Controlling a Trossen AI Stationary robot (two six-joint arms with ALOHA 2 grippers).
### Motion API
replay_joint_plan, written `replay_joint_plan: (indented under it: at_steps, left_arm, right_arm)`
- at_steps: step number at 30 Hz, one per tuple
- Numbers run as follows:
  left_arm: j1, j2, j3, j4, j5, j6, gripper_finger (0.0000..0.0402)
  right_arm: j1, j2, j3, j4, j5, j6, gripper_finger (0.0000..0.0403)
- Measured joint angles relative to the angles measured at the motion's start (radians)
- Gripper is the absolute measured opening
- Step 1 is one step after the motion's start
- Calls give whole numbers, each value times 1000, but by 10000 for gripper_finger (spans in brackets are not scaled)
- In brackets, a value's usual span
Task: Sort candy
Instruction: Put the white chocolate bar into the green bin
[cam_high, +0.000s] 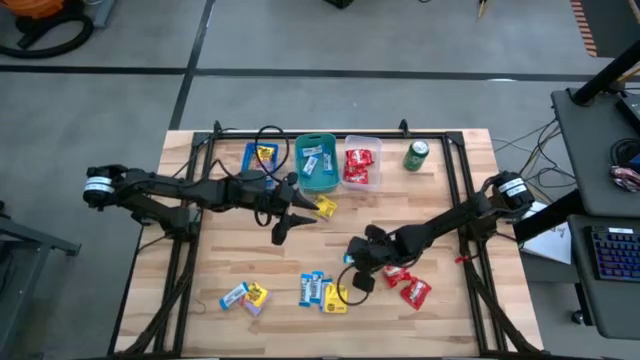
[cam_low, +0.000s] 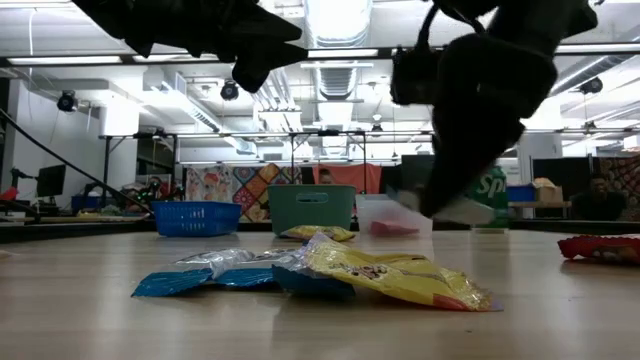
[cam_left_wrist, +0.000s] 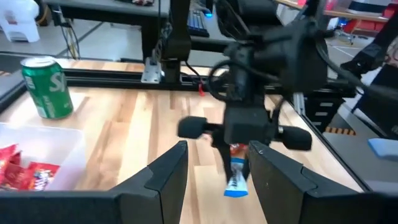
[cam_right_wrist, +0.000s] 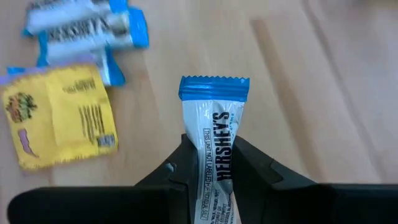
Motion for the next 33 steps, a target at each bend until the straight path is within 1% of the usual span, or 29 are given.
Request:
replay_joint_plan:
  at_steps: [2,7,12,18,22,26,29,33]
  left_arm:
    - [-11,0,-5,-1,0,-1,153]
    - [-28,-25,-8,-45,3,-35,153]
    - [-29,-122,-9,-165,-2,-72,153]
    - [-37,-229,-20,-305,-69,-103,153]
    - [-40,-247,-38,-329,-80,-124,153]
    - [-43,-246,-40,-360,-93,-133,153]
    - [-44,-245,-42,-360,-102,-133,153]
    - [-44,-245,-42,-360,-121,-132,153]
  right_arm:
    - [-21,-17,-2,37,15,-68,67]
    - [-110,-47,-1,207,18,-289,67]
    - [-235,-48,-3,410,14,-514,67]
    - [-408,-20,-4,710,15,-659,67]
    - [-532,15,-3,882,14,-659,67]
    - [-632,65,-2,937,4,-582,77]
    - [-675,94,9,939,-66,-536,100]
    - [-699,135,26,930,-93,-489,146]
